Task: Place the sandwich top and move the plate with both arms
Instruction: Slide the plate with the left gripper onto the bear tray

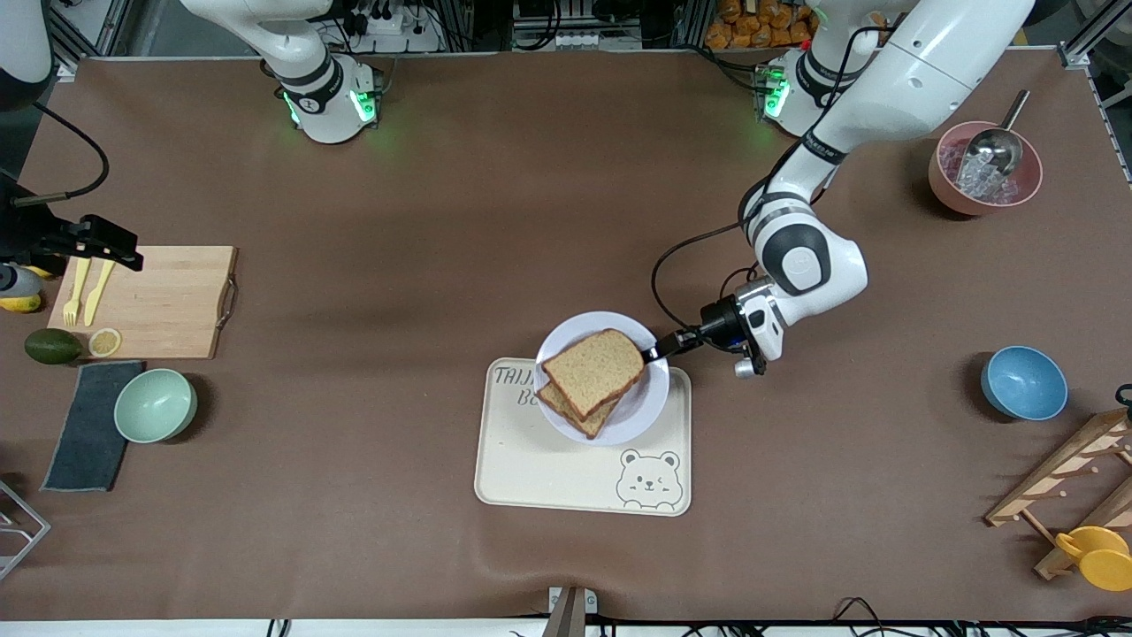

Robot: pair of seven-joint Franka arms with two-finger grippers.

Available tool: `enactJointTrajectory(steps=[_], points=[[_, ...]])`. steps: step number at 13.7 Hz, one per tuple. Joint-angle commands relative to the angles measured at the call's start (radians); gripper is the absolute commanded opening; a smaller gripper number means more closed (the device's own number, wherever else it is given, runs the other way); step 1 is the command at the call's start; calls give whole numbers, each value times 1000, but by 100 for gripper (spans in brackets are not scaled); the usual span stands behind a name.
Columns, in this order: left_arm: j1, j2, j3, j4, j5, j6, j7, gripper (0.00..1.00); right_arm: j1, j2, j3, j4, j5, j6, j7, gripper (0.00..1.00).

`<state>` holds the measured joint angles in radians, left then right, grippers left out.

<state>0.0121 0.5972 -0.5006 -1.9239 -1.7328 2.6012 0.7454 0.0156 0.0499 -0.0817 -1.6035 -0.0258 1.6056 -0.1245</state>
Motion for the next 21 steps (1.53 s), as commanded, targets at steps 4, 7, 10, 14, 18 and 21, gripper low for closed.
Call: enactJointTrajectory(steps=[4,7,10,14,18,21], points=[[-79,151,1,184,-83,129,3,0,7,-5,-1,-1,10,-1,22,100],[-110,217,2,256,-83,187,5,0,11,-2,-1,-3,10,0,22,100],[-127,254,2,292,-83,215,5,0,14,4,-1,-3,10,2,22,100],[-195,265,74,304,-97,220,5,0,14,5,-1,-1,10,4,22,100],[-202,265,83,306,-79,220,12,42,9,7,-1,0,10,10,13,100],[-202,240,99,293,-77,296,18,100,12,7,-1,2,9,10,11,100]])
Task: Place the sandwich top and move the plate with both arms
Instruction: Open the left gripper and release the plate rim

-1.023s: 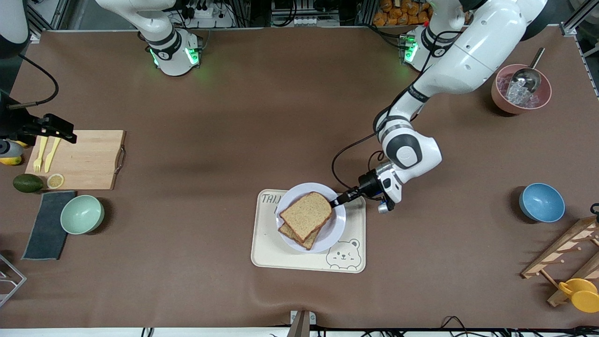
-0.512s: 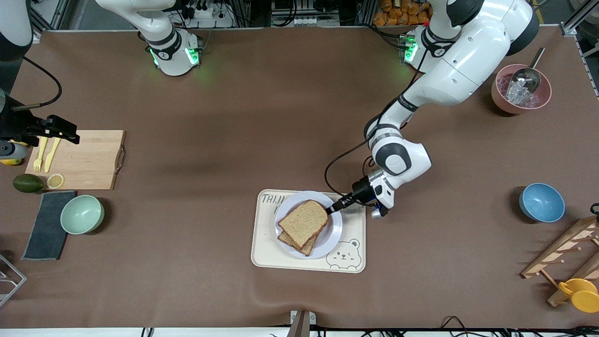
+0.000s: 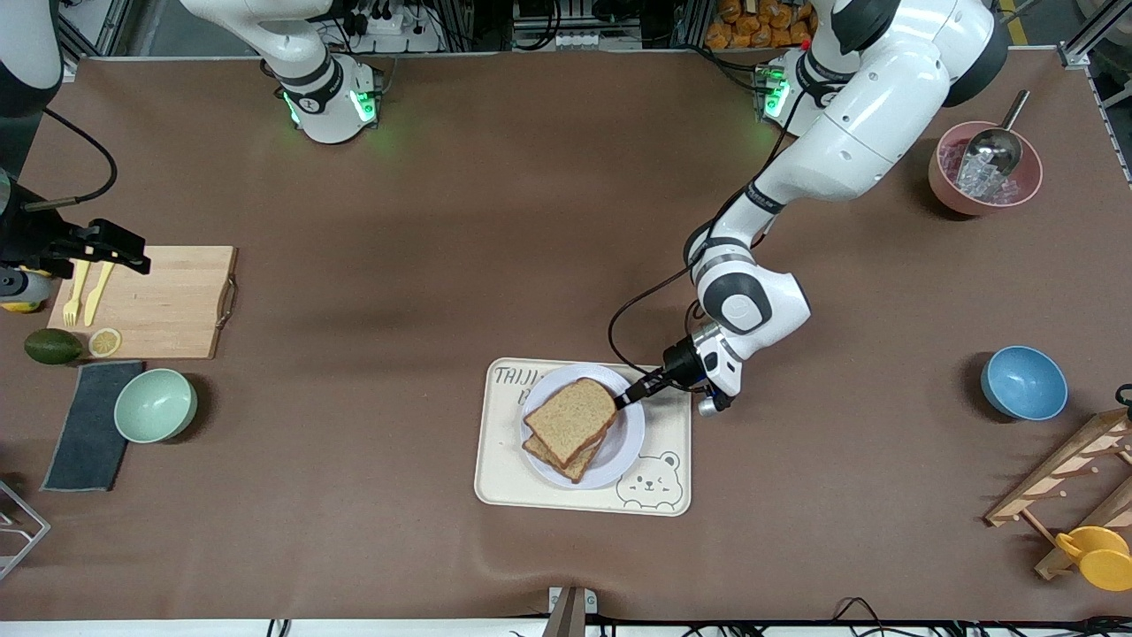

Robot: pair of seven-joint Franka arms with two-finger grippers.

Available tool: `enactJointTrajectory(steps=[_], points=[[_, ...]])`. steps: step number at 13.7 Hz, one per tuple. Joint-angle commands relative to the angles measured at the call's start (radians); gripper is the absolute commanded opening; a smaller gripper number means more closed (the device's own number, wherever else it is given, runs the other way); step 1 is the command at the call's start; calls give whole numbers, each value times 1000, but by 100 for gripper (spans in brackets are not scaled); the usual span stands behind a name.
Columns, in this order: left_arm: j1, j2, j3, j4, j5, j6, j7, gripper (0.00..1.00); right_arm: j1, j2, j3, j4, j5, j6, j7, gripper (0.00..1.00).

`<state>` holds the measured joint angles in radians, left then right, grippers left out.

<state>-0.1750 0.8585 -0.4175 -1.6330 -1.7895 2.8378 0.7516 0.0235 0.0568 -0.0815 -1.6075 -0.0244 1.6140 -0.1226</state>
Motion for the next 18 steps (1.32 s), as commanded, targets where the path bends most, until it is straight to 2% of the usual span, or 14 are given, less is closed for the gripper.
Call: enactJointTrajectory(steps=[1,10,12,15,18], points=[[-15,-25,11,2,-21,95,12,100,4,2,-1,8,7,1,9,100],[-27,-185,0,-97,-27,308,9,100,6,5,-1,4,9,12,8,100],[-15,-229,5,-131,-13,318,15,100,6,5,-1,4,9,12,8,100],[-1,-289,20,-206,115,319,23,100,3,11,-1,3,9,21,9,100],[61,-332,23,-283,255,316,26,100,3,9,-1,3,9,18,9,100]])
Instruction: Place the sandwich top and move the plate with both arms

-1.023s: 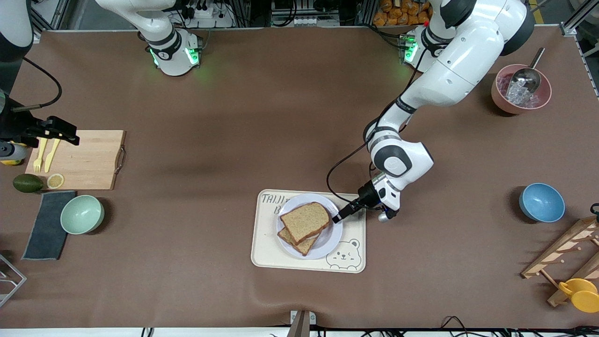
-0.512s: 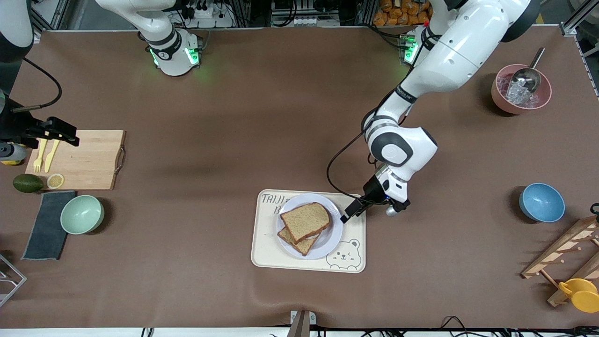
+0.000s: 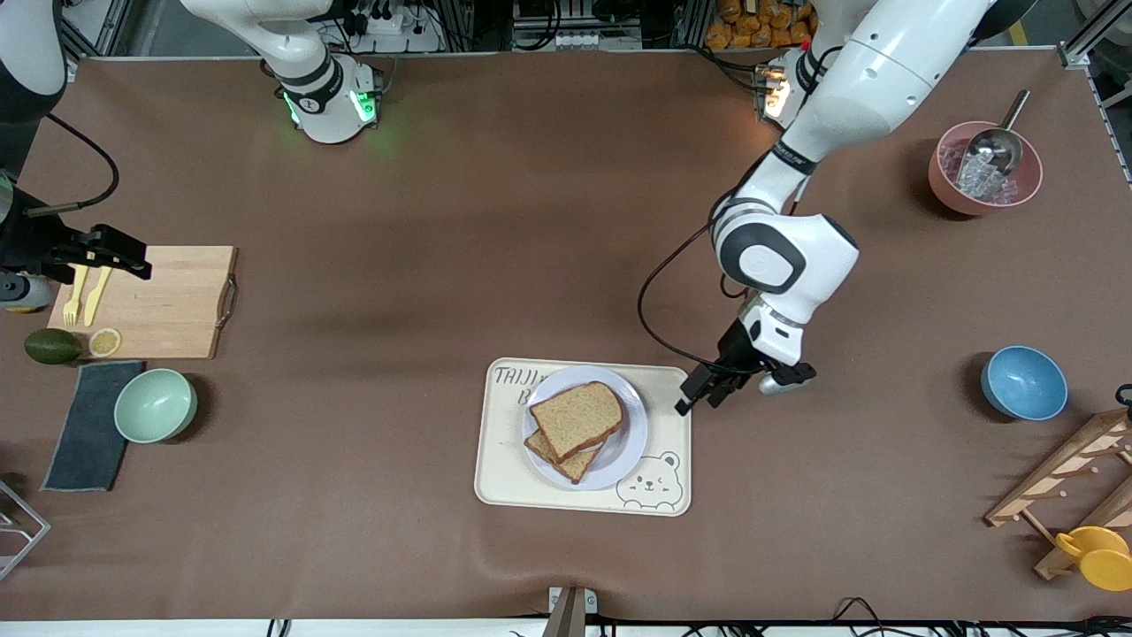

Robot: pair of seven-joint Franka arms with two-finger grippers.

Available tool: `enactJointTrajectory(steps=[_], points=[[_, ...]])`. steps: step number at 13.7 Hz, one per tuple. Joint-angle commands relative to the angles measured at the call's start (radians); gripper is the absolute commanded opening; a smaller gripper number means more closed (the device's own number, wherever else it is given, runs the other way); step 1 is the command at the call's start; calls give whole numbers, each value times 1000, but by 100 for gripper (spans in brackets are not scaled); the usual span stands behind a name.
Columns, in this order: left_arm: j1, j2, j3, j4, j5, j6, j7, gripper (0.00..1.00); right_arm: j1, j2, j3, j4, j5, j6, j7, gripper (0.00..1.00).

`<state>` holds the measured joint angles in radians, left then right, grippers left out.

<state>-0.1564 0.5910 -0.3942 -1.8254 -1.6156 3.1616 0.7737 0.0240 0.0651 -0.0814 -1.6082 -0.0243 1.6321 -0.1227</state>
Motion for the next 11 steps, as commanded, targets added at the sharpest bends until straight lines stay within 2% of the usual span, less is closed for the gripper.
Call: enactJointTrajectory(steps=[1,6,9,11], points=[[61,-71,0,-109,129,-8,4,100,2,1,-1,5,9,0,9,100],[141,-95,0,-173,348,-18,4,100,5,-14,-1,11,9,-1,21,100],[221,-141,15,-201,497,-159,-4,100,8,-21,2,13,10,-8,34,100],[210,-186,98,-212,609,-280,-29,100,23,-28,0,14,10,-5,105,100]])
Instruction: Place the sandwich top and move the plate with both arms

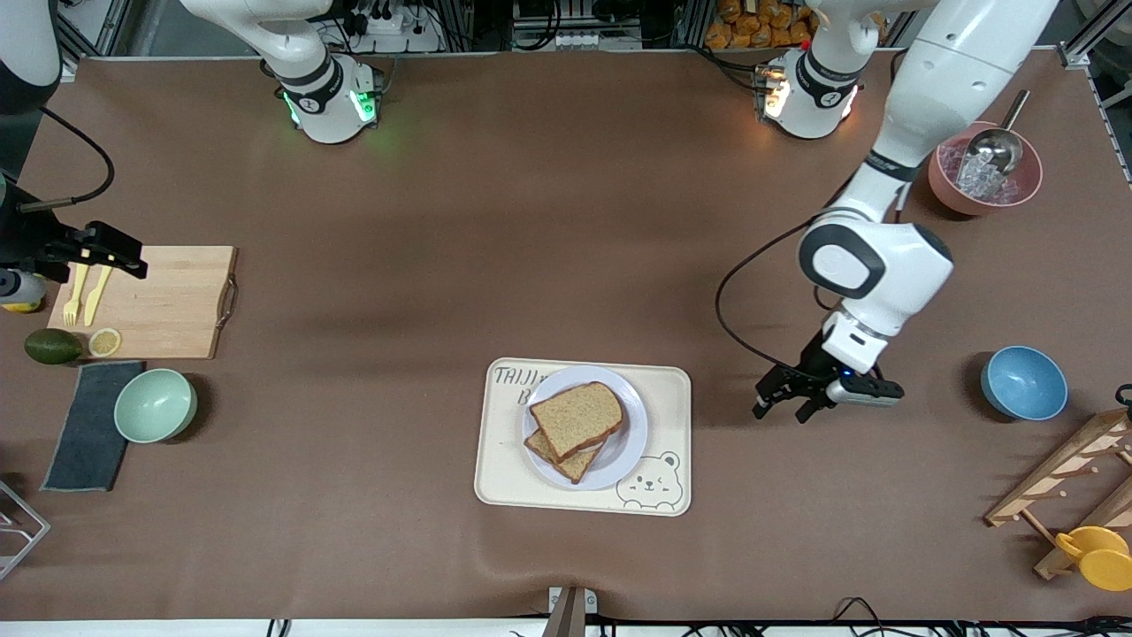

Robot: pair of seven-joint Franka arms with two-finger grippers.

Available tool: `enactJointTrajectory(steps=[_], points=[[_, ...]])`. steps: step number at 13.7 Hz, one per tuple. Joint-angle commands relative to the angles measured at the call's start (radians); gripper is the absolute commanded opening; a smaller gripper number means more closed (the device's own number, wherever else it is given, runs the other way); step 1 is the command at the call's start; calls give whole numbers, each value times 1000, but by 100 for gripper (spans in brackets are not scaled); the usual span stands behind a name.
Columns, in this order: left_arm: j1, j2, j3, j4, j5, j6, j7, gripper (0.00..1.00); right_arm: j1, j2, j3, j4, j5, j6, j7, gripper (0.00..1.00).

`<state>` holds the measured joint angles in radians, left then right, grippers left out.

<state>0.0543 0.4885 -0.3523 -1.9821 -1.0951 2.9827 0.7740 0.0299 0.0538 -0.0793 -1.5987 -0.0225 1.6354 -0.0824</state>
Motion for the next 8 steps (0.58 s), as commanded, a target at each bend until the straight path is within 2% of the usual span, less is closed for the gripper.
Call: enactJointTrajectory(steps=[1,3,4,6,8], points=[[-1,-105,91,-55,207,-173,-97,100,19,-17,-2,3,7,-9,72,100],[2,-142,146,-43,442,-314,-272,100,19,-14,-2,3,9,-6,72,100],[1,-157,168,-37,508,-365,-318,100,18,-12,-2,3,9,-6,72,100],[1,-194,182,-38,569,-428,-366,100,15,-6,-2,5,10,-2,70,100],[2,-232,210,-8,717,-543,-470,100,15,-6,-4,5,27,-5,64,100]])
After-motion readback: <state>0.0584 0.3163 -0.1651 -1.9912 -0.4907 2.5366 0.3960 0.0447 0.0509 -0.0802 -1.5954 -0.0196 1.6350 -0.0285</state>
